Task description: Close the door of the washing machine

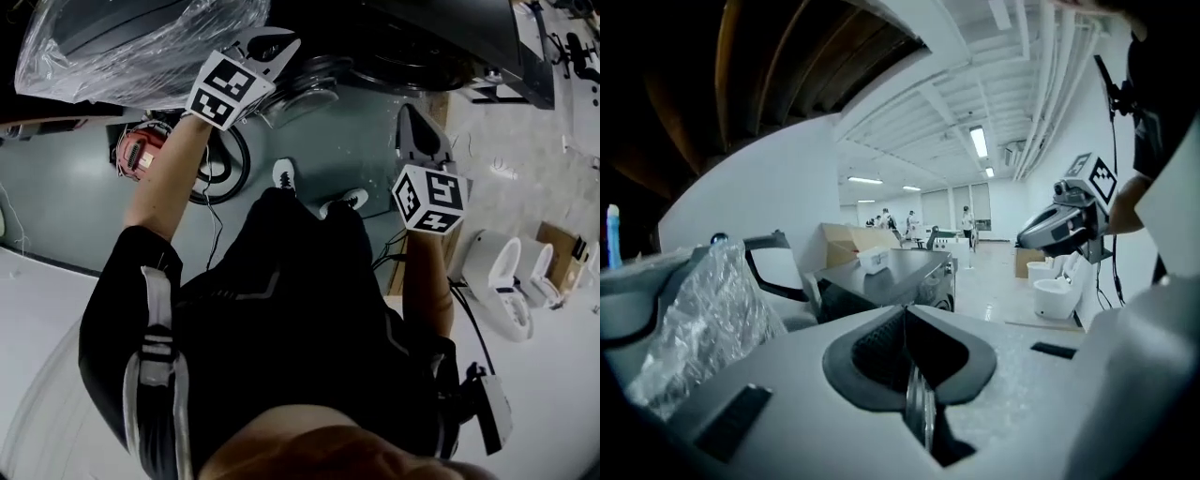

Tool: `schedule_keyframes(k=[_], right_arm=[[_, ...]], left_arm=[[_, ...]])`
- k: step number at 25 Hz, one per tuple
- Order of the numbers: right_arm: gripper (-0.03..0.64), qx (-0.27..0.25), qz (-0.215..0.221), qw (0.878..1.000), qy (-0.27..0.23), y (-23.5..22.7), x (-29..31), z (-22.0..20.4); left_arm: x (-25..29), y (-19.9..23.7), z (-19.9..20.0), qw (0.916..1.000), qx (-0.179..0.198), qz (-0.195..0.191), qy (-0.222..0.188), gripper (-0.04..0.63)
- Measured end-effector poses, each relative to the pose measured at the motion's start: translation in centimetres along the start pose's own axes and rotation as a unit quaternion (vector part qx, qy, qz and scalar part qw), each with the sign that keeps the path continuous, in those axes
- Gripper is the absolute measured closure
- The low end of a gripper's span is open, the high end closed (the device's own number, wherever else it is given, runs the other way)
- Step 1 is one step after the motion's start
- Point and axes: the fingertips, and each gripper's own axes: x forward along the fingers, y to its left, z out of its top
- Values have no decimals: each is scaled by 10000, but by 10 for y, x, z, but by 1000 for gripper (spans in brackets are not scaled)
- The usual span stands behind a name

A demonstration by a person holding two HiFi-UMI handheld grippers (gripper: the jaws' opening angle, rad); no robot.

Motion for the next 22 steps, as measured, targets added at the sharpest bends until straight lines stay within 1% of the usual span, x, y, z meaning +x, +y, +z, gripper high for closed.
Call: schedule_keyframes(k=[2,5,8,12,15,19,20,22], right_arm=[[612,-93,69,9997,219,16,6,-18],[612,-222,125,9984,502,39,18,-46],[612,-190,285,9969,711,63,33,-75],[612,-80,593,9908,1214,94,53,-125],[612,-27,821,9861,1444,113,67,-152],[612,171,992,9819,1605,126,81,-177],[612,186,1002,9813,1633,127,85,-182],[612,263,986,9802,1698,127,92,-192]], left_arm=[[9,5,-22,9996,-191,-25,195,591],[22,13,-56,9987,-255,-27,441,591],[38,15,-90,9964,-461,-219,672,591],[59,8,-140,9914,-436,-424,1157,591],[78,2,-178,9862,-478,-625,1455,591],[94,0,-233,9781,-454,-625,1934,588],[97,-1,-241,9764,-480,-645,2004,578],[101,-5,-250,9741,-603,-780,2036,503]])
